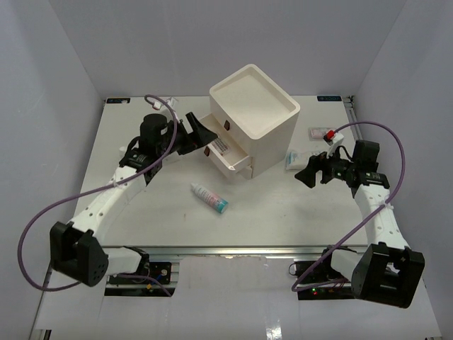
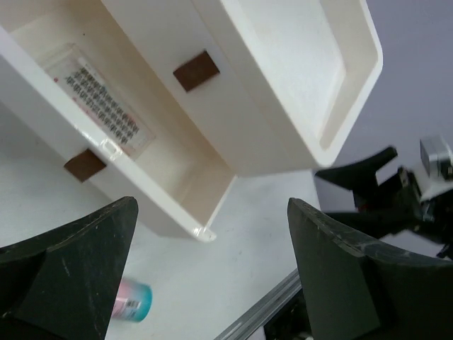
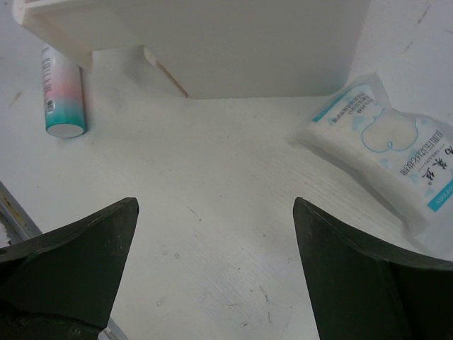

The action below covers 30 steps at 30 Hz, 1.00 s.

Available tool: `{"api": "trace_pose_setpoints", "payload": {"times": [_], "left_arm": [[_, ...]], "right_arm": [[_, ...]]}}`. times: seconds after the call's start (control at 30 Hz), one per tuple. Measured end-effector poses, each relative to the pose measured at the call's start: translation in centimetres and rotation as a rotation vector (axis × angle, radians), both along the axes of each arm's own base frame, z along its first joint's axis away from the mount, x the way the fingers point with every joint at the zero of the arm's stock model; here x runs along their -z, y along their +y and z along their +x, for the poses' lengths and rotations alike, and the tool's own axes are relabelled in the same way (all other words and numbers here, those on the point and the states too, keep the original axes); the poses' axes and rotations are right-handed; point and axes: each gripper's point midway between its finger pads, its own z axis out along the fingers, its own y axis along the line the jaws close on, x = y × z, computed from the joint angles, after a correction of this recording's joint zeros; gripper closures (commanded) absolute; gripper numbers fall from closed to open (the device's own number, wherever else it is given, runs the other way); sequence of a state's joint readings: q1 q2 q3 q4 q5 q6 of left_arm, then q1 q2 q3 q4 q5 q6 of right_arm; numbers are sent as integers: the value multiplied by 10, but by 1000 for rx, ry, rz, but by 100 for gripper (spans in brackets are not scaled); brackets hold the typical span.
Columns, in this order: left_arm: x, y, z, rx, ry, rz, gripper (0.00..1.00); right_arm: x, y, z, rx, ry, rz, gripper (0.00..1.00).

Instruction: Organize the makeup

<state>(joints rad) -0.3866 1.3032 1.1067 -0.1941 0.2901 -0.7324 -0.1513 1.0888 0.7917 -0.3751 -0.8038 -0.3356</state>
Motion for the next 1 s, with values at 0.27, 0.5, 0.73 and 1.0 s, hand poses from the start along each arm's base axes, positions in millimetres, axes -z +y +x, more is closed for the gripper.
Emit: {"api": "trace_pose_setpoints", "payload": {"times": [0.27,0.5,0.73,1.0], "left_arm": [[-3,31,-67,98,-262,140,3],[26,54,-82,74,-337,262,2],[31,64,-88,46,-378,290,2],[31,68,-85,23,-384,309,2]], "right_arm": [[-10,-48,72,362,115,-42,6],[3,-94,135,707,239,-42,10],[16,-138,210,948,265,-116,10],[16,-126,264,670,181,-307,10]]}}
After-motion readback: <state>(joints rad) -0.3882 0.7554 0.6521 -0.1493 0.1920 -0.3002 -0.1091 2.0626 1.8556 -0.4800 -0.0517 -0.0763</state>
